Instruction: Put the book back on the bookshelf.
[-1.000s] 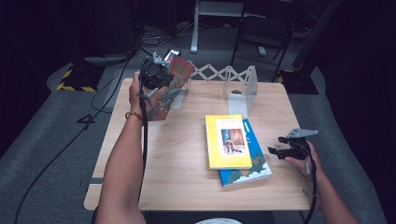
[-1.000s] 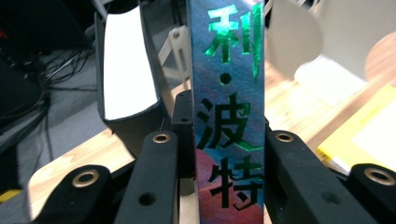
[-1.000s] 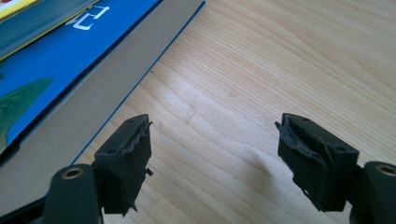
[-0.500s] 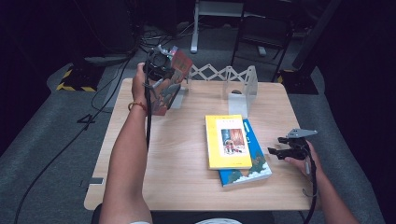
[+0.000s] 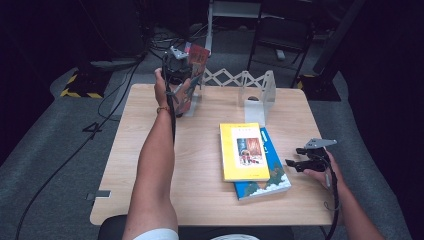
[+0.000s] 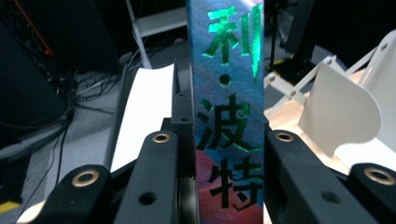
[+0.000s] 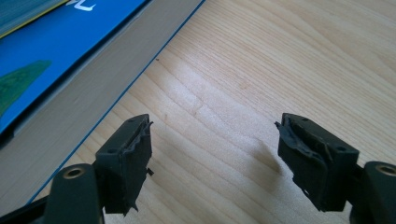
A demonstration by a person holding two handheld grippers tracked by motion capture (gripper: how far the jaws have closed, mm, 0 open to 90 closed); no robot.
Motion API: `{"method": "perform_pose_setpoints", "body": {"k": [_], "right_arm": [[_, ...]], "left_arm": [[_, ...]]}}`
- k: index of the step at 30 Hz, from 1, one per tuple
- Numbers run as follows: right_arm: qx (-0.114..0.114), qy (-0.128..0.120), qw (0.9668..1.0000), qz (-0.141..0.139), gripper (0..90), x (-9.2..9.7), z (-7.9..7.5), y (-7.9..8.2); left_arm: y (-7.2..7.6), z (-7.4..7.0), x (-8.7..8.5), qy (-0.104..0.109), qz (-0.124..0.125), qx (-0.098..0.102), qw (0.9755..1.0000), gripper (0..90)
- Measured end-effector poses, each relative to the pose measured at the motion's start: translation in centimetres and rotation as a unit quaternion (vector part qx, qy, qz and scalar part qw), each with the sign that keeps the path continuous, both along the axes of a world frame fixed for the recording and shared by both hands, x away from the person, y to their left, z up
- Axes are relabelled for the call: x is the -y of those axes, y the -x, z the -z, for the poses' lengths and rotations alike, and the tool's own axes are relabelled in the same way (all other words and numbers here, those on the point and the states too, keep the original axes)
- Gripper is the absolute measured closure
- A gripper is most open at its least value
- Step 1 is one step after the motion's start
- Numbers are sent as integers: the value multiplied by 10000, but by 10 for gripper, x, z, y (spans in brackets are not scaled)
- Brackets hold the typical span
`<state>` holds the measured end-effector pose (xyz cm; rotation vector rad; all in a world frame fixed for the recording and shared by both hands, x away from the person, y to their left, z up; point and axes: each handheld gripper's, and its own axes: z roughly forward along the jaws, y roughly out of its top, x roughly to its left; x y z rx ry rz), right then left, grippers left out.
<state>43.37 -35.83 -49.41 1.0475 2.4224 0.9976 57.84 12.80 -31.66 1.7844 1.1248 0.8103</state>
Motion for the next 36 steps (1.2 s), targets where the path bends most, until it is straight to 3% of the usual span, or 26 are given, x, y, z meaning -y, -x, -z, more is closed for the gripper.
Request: {"method": "perform_pose_setpoints", "body": {"k": [5,10,15,20,24,29,34,36], "right_arm": [[-22,-3,10000,3,268,1,1,0],[-39,5,10000,-20,269,0,2,0],[-37,-2,10000,-74,269,-1,3,0],[3,-11,10000,-84,271,-2,2,1],[25,3,10000,-82,271,-2,1,1],[3,37,9999,-97,271,-3,1,2],[-20,53,9999,-105,270,-3,2,1],[-19,58,9999,-126,270,-3,1,1]], "left_arm": [[-11,10,4,176,-1,87,9998,737],[-18,22,9,100,5,134,9999,736],[-19,39,9,251,-29,264,9993,735],[-12,46,4,347,9,429,9985,735],[-3,46,4,174,28,441,9989,732],[5,47,4,108,113,402,9991,728],[17,48,1,-132,147,374,9991,715],[20,47,-2,-90,136,368,9992,707]]}}
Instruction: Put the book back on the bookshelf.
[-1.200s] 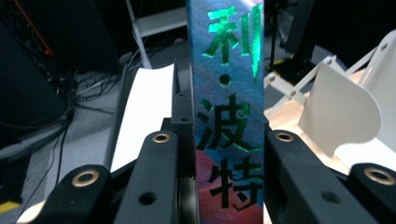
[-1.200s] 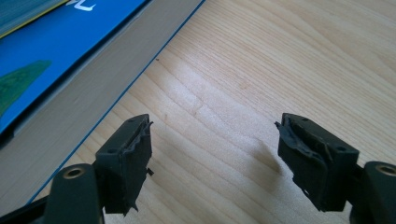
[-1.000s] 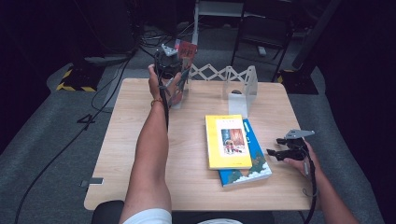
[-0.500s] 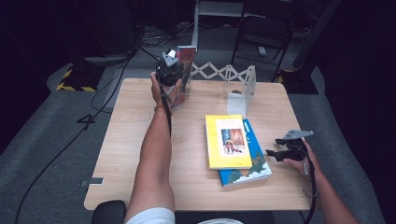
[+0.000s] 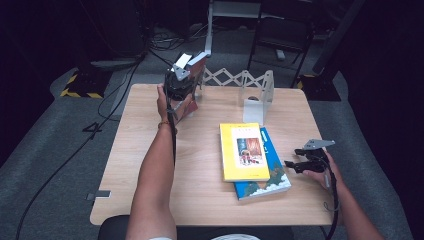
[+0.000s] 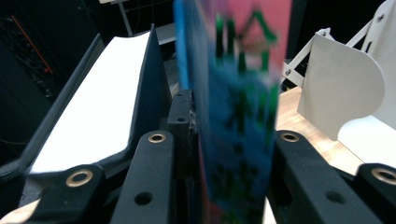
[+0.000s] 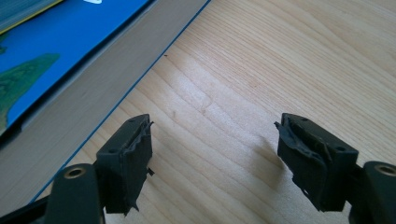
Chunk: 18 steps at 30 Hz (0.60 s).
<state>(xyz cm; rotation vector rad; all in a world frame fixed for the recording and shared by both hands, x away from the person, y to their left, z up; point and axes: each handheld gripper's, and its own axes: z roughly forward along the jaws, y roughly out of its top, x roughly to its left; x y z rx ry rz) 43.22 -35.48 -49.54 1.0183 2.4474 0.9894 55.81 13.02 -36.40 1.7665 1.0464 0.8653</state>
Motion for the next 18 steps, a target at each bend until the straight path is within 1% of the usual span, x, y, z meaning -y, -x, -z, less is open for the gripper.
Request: {"method": "perform_pose_setpoints", "body": {"k": [1,2,6,8,10,12,14,15,18], "right_arm": [[-6,8,10000,3,270,0,0,0],[-6,14,10000,2,270,-1,0,1],[-20,21,10000,-29,272,-2,0,0],[-23,25,10000,-31,272,-2,0,0],[-23,25,10000,-23,272,-2,1,0],[-45,31,10000,-33,272,-3,1,0],[-41,31,10000,-29,272,-4,1,1],[-41,31,10000,-29,272,-4,1,1],[-44,35,10000,-21,273,-4,0,1]], "left_arm": [[2,0,-2,19,-13,7,10000,708],[4,1,-8,65,34,-31,10000,709],[8,2,-14,93,74,-40,9999,710],[12,5,-18,156,101,-1,9998,706],[15,6,-22,264,144,23,9995,698],[17,5,-25,256,155,25,9995,694],[19,3,-27,153,189,41,9997,685],[19,3,-27,153,189,41,9997,684],[22,-3,-33,199,202,70,9996,689]]}}
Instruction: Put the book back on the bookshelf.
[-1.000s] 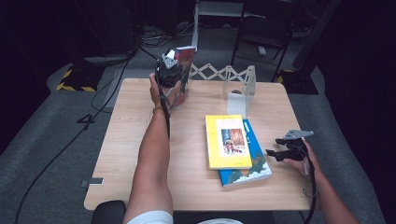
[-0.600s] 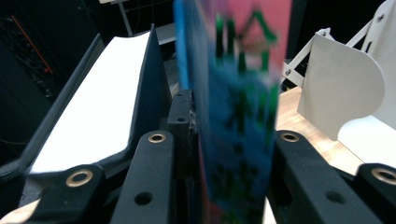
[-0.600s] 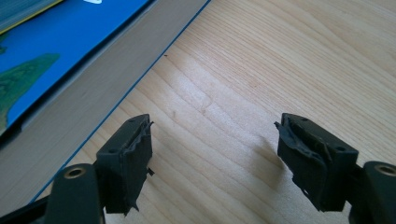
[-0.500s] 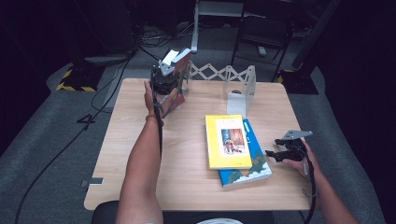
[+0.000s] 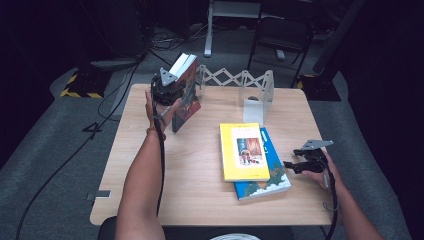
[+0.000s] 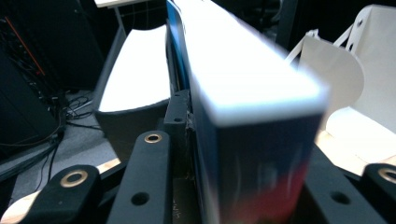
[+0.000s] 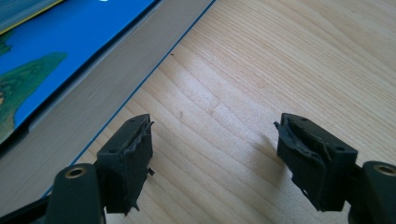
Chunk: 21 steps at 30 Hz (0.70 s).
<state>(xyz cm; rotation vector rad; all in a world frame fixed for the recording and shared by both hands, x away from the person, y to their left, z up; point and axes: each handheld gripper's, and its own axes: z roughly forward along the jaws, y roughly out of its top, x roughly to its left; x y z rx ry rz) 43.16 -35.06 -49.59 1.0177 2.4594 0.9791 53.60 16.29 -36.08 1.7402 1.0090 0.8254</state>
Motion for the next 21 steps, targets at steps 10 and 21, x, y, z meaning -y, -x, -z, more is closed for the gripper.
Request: {"method": "perform_pose_setpoints", "body": {"k": [10,21], "right_arm": [[-22,16,10000,-31,274,0,0,0],[-58,37,9999,-132,277,-1,-1,1]], "left_arm": [[0,-22,-1,-163,239,-22,9996,667],[-9,-36,6,-505,343,-583,9964,722]]}}
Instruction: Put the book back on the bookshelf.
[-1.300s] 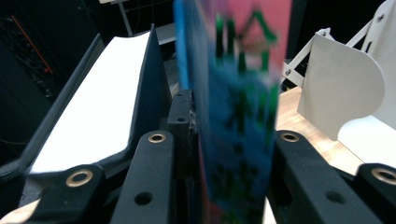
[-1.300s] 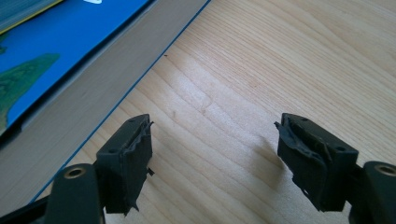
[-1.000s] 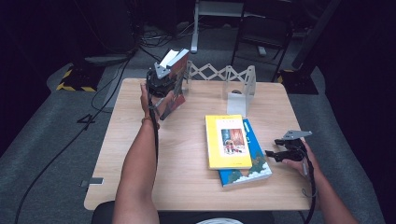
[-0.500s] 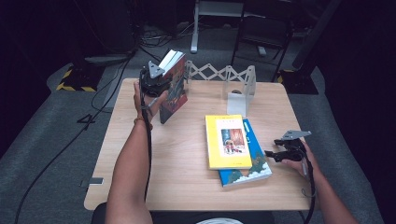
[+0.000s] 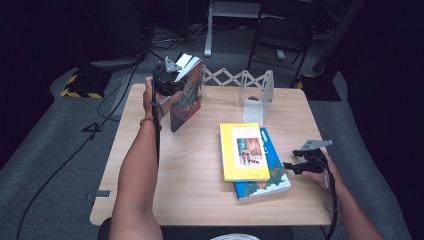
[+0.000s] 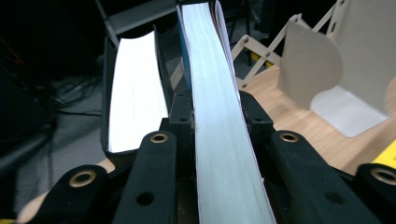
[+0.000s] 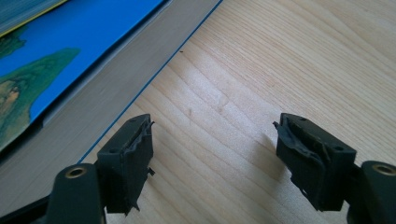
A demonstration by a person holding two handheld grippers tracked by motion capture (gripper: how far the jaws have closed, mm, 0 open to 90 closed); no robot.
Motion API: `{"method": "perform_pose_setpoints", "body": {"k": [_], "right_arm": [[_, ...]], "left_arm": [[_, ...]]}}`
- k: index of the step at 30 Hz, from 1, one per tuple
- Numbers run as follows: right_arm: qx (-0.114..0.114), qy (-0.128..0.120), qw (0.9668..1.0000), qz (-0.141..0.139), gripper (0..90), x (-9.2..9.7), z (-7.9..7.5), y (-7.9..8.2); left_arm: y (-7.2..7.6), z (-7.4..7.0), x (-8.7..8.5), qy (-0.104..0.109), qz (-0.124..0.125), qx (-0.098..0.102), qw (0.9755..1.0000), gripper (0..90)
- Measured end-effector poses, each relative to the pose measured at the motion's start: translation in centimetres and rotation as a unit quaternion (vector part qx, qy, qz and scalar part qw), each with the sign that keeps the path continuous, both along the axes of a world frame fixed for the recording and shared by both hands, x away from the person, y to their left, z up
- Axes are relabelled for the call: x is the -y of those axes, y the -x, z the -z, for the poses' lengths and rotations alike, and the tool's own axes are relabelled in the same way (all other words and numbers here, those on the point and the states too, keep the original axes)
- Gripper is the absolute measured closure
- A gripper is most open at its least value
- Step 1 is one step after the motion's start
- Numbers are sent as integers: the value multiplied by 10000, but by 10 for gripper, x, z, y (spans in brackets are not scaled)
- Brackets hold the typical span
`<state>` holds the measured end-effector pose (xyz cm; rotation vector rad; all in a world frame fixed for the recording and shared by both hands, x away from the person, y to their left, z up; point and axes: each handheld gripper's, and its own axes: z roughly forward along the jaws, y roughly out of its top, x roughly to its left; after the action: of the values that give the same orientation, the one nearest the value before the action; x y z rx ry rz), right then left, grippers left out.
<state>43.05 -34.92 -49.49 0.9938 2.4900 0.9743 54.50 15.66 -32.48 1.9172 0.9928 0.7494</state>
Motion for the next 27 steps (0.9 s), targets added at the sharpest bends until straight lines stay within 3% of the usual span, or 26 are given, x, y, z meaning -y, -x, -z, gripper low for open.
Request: {"method": "perform_pose_setpoints", "body": {"k": [2,9,13,17,27], "right_arm": [[-3,-1,10000,3,277,0,0,0],[-22,1,10000,16,276,0,0,0],[-20,1,10000,57,274,3,0,-1],[-24,-5,10000,65,275,4,0,0],[-8,-36,10000,60,274,5,0,-1]], "left_arm": [[-1,0,-1,56,16,27,10000,726],[-10,-11,11,-111,-132,77,9998,730],[-19,-23,12,67,-276,167,9995,731],[-25,-30,18,92,-384,264,9989,730],[-48,-23,25,235,-766,338,9962,729]]}}
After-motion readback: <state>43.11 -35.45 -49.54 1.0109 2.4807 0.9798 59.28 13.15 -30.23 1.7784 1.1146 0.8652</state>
